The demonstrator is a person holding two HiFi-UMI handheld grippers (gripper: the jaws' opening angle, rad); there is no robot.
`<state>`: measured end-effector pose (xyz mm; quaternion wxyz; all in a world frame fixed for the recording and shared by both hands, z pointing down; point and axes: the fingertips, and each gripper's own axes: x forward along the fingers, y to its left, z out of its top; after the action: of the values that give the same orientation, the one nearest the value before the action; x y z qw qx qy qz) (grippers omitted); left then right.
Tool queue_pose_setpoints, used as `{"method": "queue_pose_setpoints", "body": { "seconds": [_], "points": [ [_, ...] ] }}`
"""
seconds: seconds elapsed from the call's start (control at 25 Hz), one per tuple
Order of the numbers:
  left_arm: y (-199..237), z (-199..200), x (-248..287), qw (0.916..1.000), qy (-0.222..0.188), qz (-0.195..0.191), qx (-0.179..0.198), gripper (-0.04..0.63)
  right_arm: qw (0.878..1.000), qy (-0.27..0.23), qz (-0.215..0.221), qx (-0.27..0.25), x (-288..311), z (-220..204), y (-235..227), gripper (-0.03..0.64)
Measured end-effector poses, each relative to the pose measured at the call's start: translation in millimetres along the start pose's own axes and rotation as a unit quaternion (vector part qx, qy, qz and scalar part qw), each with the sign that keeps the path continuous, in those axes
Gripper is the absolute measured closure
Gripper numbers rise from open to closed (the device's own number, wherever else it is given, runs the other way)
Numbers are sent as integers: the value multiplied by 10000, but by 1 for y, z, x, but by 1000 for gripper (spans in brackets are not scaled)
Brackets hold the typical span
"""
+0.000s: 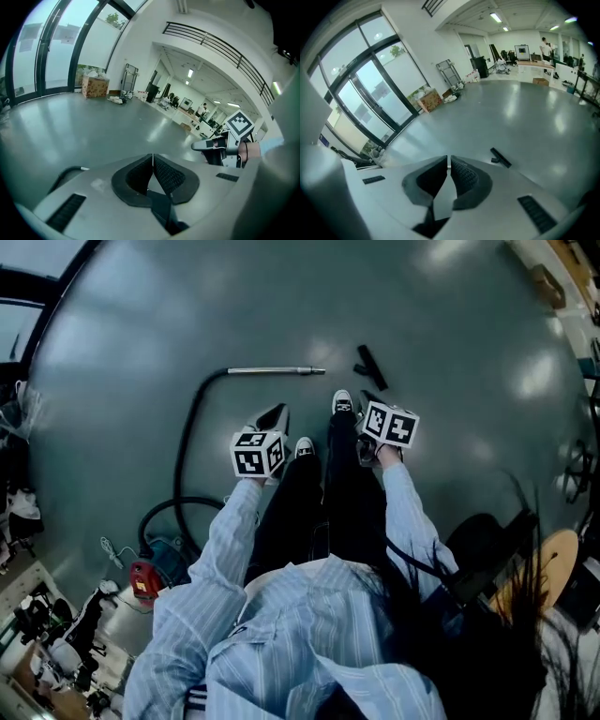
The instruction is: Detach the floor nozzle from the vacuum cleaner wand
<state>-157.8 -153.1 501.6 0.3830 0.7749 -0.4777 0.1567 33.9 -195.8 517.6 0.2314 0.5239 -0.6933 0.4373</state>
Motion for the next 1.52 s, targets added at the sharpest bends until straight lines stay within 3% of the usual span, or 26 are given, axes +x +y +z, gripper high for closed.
{"method": "queue_pose_setpoints", "body": {
  "seconds": [0.2, 0.6, 0.88, 1.16, 1.32, 1.52],
  "points": [
    [-33, 3, -43, 9976, -355, -567, 172, 580, 9986, -410, -39, -326, -53, -4, 29, 588],
    [-108, -26, -75, 9935, -56, -1051, 424, 580, 9983, -293, 148, -472, -132, -55, 26, 588],
    [-171, -57, -101, 9929, -295, -1050, 483, 580, 9963, -308, 450, -669, -189, -103, 13, 588],
    [-238, -127, -150, 9945, -633, -825, 100, 580, 9933, -153, 684, -918, -252, -178, -12, 588],
    [-258, -165, -175, 9961, -571, -661, 146, 580, 9896, -186, 870, -1133, -273, -200, -11, 588],
    [-270, -179, -200, 9953, -668, -672, 204, 580, 9866, -261, 1147, -1130, -281, -217, 5, 588]
  ]
}}
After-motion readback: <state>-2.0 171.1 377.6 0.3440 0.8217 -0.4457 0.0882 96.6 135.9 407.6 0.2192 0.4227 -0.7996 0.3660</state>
